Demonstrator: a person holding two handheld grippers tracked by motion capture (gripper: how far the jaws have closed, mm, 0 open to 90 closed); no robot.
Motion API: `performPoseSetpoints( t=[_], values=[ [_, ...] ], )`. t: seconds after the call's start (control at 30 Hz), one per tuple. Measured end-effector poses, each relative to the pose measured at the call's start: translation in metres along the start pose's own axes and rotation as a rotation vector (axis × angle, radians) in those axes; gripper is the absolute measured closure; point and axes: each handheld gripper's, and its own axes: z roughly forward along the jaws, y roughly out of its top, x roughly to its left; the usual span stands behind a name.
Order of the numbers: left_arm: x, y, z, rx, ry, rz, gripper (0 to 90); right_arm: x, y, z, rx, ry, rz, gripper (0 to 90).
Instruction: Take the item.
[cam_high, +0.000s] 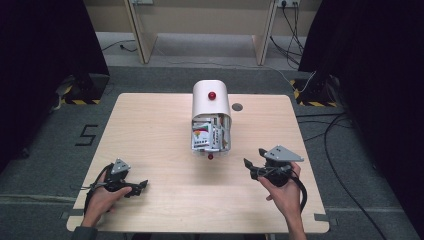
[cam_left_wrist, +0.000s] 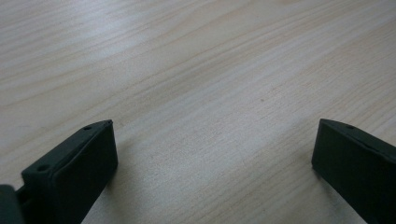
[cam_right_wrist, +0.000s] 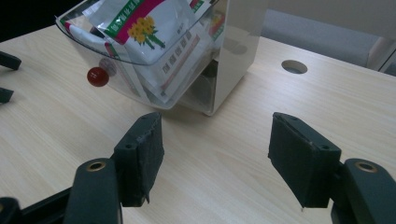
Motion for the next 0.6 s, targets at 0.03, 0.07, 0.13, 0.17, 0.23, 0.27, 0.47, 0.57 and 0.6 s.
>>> performPoseSetpoints(
  t=[0.03,0.07,0.13,0.17,0.23,0.27,0.47,0.57,0.6],
  values=[
    [0.0,0.0,0.0,0.001,0.0,0.001,0.0,0.0,0.002,0.0,-0.009,0.003,0.004,37.2],
    [0.0,0.0,0.0,0.001,0.0,0.001,0.0,0.0,0.004,0.0,-0.014,0.0,0.008,37.7],
    [0.0,0.0,0.0,0.001,0.0,0.002,0.0,0.002,0.007,0.001,-0.023,-0.002,0.01,38.2],
    [0.0,0.0,0.0,0.001,0.0,0.002,0.0,0.003,0.009,0.0,-0.026,0.002,0.007,38.4],
    [0.0,0.0,0.0,0.001,0.0,0.001,0.0,0.005,0.01,0.0,-0.032,0.003,0.001,38.6],
    [0.0,0.0,0.0,0.0,0.0,0.001,0.0,0.008,0.014,0.0,-0.04,0.002,-0.004,39.3],
    [0.0,0.0,0.0,0.003,0.0,0.004,0.0,0.013,0.027,-0.003,-0.067,0.007,-0.016,41.8],
    [0.0,0.0,0.0,0.001,0.001,0.0,0.0,0.016,0.031,-0.004,-0.073,0.009,-0.024,42.5],
    [0.0,0.0,0.0,0.0,0.0,0.0,0.0,0.019,0.035,-0.003,-0.073,0.012,-0.03,43.1]
  ],
)
